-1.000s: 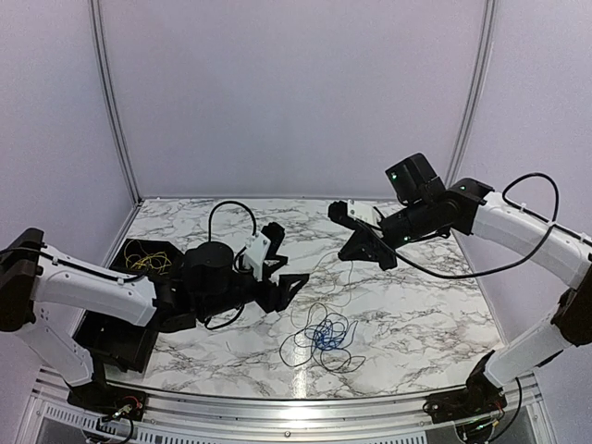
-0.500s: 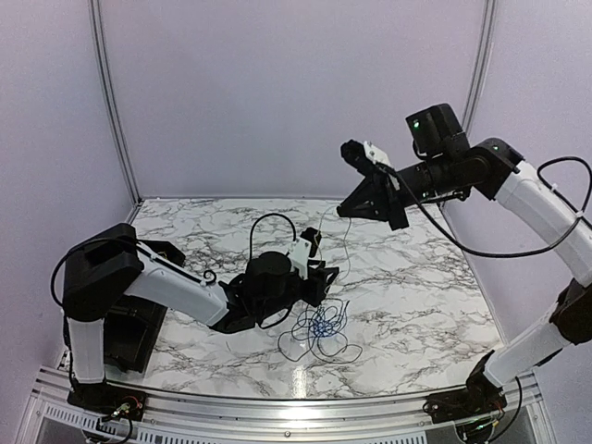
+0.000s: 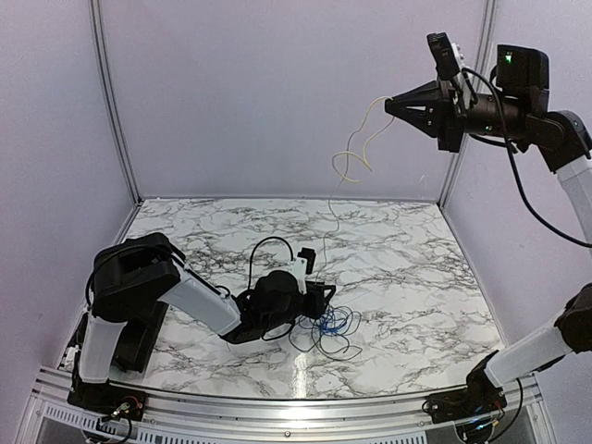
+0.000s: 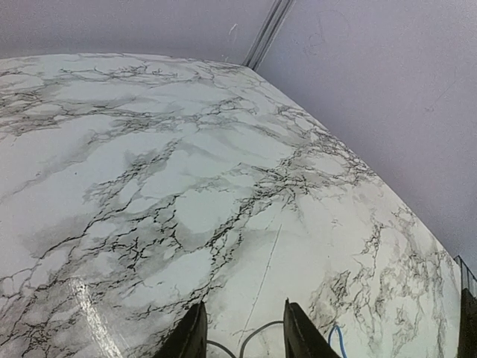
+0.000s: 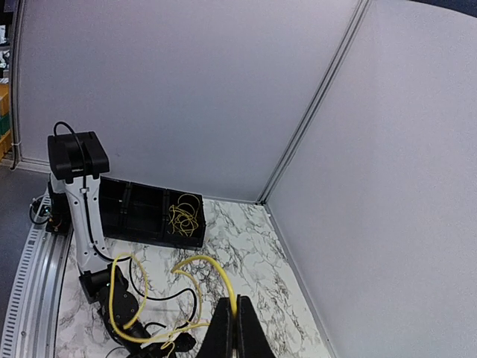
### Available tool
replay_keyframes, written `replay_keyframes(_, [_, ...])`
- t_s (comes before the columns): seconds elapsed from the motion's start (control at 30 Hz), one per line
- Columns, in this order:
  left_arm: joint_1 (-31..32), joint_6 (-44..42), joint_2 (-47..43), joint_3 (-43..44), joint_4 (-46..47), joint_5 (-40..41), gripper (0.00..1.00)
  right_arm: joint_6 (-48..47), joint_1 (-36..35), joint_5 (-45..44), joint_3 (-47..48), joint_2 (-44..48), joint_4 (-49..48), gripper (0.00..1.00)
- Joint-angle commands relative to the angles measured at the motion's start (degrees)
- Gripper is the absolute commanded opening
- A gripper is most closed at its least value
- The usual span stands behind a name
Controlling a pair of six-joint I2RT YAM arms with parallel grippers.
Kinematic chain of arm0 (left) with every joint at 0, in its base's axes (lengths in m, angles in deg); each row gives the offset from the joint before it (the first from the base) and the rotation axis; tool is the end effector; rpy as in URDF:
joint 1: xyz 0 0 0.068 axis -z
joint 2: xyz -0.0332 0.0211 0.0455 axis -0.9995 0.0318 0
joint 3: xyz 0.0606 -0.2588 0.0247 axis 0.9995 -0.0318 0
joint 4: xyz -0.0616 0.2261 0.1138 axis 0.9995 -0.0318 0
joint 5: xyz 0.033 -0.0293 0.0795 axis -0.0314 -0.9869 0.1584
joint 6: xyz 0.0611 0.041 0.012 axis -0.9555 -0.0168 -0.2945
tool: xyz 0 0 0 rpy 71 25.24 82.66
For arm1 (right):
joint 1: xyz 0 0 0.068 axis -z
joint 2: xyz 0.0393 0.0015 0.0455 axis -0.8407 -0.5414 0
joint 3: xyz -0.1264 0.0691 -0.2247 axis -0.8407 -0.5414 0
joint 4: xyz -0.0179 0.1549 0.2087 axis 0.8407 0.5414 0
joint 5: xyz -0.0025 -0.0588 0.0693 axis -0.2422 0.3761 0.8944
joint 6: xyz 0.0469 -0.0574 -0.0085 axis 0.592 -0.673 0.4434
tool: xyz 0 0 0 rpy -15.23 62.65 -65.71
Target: Untangle the cables
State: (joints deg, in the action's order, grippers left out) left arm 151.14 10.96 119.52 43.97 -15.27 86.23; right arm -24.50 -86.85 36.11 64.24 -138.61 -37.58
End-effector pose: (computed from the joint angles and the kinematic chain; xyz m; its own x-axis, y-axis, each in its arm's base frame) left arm 0.2253 -0.4093 0.1129 -0.4255 -0.1676 -0.8893 0.6354 0.6444 -0.4254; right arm 0.1933 0.1597 0.5355 0.3160 -0.2157 -0.9239 -0.9078 0.2143 -0.3605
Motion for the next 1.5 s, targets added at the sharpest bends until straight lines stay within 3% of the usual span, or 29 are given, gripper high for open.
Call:
replay_keyframes(0.0, [0.0,0.6,-1.6,-1.2,4.4,-0.8,0.38,1.5,0.7,-1.3,-3.7,-0.3,-2.6,0.0])
replay_keyframes(0.23, [0.0,-4.7,-10.9,-8.5,4.4,2.4,0.49,3.5,5.3,-3.6,-9.1,1.8,-6.0,0.0])
replay_keyframes(0.4, [-0.3,-9.0,-16.8,-14.6,3.4,9.6,0.53,-0.5,9.4,-13.8,-4.8,2.9,-6.2,0.0])
replay_keyframes(0.63, [-1.0,-7.8,-25.8,-23.6,-0.2,17.5,0.58,-4.2,11.6,-28.1,-1.0,2.6,-7.9,0.0])
replay_keyframes(0.8, [-0.9,-7.4,-27.1,-23.5,-3.2,17.8,0.6,-2.2,11.6,-25.3,-6.9,2.1,-11.1,0.0])
replay_keyframes(1.07, [-0.4,-8.1,-30.4,-23.4,-3.9,15.4,0.61,-2.6,11.6,-23.8,-27.7,3.2,-18.6,0.0])
replay_keyframes(1.33, [-0.2,-22.1,-34.9,-19.4,-4.1,8.5,0.72,-5.6,10.6,-15.9,-40.8,3.2,-19.9,0.0])
replay_keyframes(1.47, [-0.4,-25.9,-33.6,-13.6,-6.8,4.6,0.73,-7.3,7.1,-13.8,-43.6,3.3,-18.4,0.0])
